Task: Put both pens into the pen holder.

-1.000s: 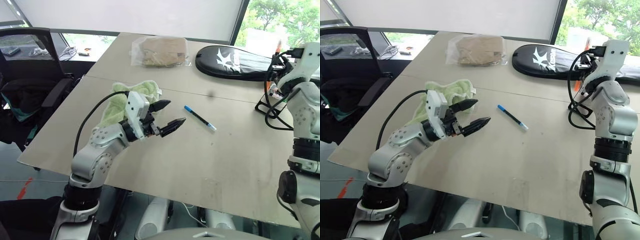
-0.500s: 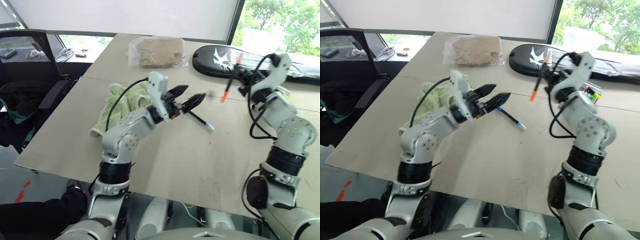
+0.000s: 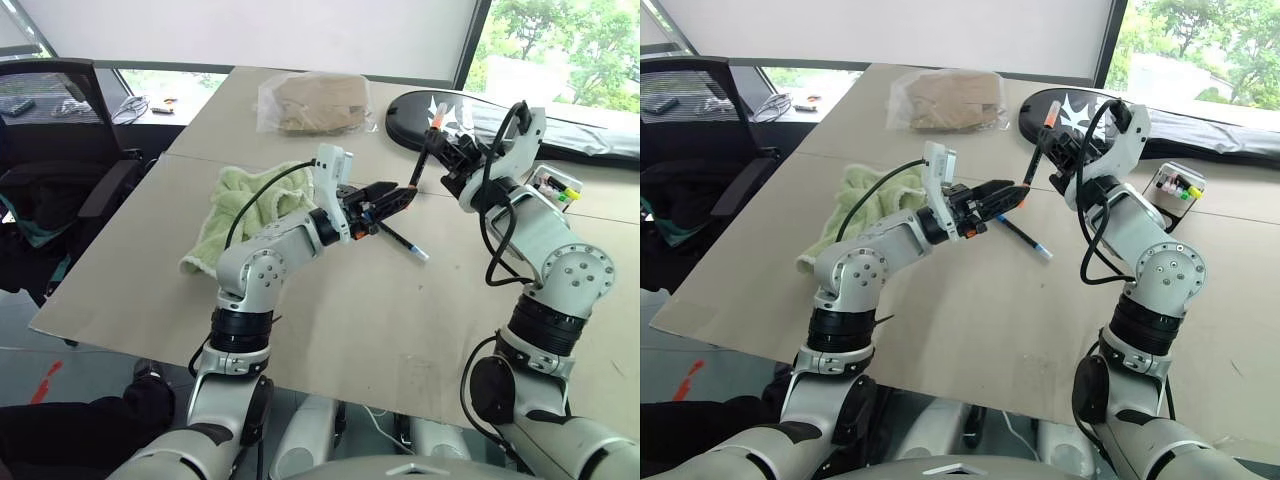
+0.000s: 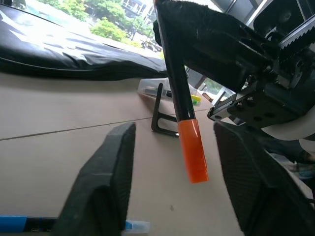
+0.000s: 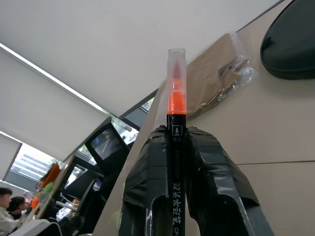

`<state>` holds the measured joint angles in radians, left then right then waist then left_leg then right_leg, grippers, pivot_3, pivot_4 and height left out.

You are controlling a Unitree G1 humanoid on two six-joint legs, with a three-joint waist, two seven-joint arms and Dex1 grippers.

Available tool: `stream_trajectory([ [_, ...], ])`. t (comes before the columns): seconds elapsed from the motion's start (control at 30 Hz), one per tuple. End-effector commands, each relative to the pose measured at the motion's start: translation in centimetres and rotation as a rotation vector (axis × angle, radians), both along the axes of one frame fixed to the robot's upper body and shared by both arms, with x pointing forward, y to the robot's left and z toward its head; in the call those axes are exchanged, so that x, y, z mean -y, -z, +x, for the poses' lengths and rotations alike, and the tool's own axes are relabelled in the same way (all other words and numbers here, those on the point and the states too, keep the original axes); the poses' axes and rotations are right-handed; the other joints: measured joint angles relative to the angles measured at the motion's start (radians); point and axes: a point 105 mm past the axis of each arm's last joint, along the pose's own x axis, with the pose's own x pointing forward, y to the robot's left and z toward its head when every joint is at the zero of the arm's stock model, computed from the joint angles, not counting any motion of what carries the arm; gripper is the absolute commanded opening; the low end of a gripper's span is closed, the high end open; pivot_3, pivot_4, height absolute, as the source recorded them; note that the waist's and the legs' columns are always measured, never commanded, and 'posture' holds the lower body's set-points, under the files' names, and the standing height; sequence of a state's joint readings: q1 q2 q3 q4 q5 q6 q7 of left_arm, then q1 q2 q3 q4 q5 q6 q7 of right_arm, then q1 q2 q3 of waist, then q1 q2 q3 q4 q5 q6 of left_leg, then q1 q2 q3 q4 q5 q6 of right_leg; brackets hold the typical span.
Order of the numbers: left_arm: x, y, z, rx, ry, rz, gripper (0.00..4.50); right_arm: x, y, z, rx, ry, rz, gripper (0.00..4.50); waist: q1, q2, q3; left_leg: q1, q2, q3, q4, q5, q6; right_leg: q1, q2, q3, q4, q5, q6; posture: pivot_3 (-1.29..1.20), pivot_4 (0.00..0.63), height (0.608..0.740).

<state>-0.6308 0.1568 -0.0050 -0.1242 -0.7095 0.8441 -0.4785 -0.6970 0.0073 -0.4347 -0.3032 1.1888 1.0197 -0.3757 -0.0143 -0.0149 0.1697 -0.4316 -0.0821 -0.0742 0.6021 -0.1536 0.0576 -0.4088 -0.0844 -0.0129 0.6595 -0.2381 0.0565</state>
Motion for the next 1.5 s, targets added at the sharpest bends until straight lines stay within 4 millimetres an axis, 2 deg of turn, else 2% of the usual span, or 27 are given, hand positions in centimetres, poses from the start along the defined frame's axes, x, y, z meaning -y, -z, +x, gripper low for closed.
stream_trajectory([
  [0.03,0.2,-1.0,-0.5,0.038,0.018,-0.013,0.44,-1.1,-2.1,-1.4,0.083,-0.067,0.017,0.0,-0.001,0.0,0.0,0.0,0.0,0.0,0.0,0.0,0.0,0.0,0.0,0.0,0.0,0.0,0.0,0.0,0.15,0.74],
  [0.07,0.2,-1.0,-0.5,0.037,0.019,-0.015,0.08,-1.2,-2.1,-1.5,0.083,-0.075,0.015,0.0,-0.001,0.0,0.0,0.0,0.0,0.0,0.0,0.0,0.0,0.0,0.0,0.0,0.0,0.0,0.0,0.0,0.15,0.74],
  [0.3,-0.1,-1.0,-0.8,0.035,0.027,-0.014,0.08,-1.2,-1.8,-1.9,0.087,-0.098,-0.032,0.0,0.0,0.0,0.0,0.0,0.0,0.0,0.0,0.0,0.0,0.0,0.0,0.0,-0.001,0.0,0.0,0.0,0.15,0.74],
  [0.5,-1.3,-0.3,-1.1,0.077,0.053,0.081,0.08,0.3,-0.9,-1.9,0.089,-0.13,-0.183,0.0,-0.001,0.0,0.0,0.0,0.0,0.0,-0.001,0.0,0.0,0.0,0.0,0.0,-0.001,0.0,0.0,0.0,0.15,0.74],
  [0.7,-1.8,0.5,-2.2,0.112,0.133,0.156,0.08,0.8,0.0,-3.6,0.094,-0.336,-0.357,0.0,0.001,0.0,0.0,-0.001,0.0,0.0,0.0,0.0,0.0,0.0,-0.002,-0.001,-0.003,0.0,0.0,0.0,0.15,0.74],
  [0.9,-2.4,1.3,-3.3,0.174,0.226,0.248,0.08,1.5,1.0,-5.3,0.059,-0.524,-0.439,0.0,0.0,0.0,0.0,-0.002,0.001,0.0,-0.001,0.0,0.001,0.001,-0.004,-0.001,-0.007,-0.001,-0.001,0.0,0.15,0.74],
  [1.2,-3.0,1.6,-3.5,0.224,0.258,0.287,0.08,2.2,1.4,-5.7,0.05,-0.563,-0.463,0.0,0.003,-0.001,0.001,-0.004,0.001,0.0,-0.001,-0.001,0.001,0.001,-0.005,-0.001,-0.011,-0.001,-0.001,0.0,0.15,0.74],
  [1.5,-3.0,1.0,-3.3,0.292,0.239,0.256,0.08,3.2,1.7,-5.8,0.051,-0.49,-0.434,0.0,0.006,-0.001,0.001,-0.006,0.001,0.0,-0.001,-0.002,0.003,0.0,-0.006,-0.002,-0.014,0.0,0.0,0.0,0.15,0.74],
])
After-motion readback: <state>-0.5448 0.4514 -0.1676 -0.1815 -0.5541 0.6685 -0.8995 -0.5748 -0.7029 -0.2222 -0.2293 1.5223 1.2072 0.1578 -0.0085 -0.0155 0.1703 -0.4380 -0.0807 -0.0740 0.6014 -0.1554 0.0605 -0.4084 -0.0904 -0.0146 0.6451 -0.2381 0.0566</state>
